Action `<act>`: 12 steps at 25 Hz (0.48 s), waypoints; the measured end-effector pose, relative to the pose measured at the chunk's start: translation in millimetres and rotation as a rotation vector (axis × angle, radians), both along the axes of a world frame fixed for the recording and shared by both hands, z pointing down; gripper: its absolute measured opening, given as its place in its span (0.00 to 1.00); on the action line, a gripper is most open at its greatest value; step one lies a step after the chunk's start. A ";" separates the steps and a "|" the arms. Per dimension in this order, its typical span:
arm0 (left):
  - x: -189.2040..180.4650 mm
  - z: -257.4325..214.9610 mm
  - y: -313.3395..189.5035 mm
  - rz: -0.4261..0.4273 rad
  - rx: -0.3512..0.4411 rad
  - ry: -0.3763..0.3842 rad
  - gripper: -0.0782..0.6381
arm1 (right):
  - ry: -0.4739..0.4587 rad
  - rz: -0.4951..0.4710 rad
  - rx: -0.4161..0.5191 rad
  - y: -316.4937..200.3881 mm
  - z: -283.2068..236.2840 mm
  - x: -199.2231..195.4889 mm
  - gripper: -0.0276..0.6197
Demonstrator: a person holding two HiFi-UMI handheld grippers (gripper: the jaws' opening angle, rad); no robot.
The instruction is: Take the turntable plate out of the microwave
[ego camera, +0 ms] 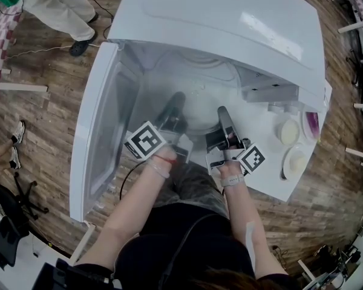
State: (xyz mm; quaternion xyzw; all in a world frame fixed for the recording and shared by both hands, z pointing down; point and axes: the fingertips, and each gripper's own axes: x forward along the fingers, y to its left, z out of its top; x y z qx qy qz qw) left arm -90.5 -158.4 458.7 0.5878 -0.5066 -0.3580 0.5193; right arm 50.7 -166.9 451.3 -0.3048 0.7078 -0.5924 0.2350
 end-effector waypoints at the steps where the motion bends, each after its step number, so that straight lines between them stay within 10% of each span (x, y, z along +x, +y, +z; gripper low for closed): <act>1: 0.4 0.3 2.0 -0.004 0.004 0.004 0.18 | 0.006 -0.007 0.006 1.3 -0.7 0.0 0.11; 12: 2.4 -4.0 25.0 -0.007 0.019 -0.001 0.18 | 0.011 -0.027 0.032 22.2 -6.3 0.9 0.11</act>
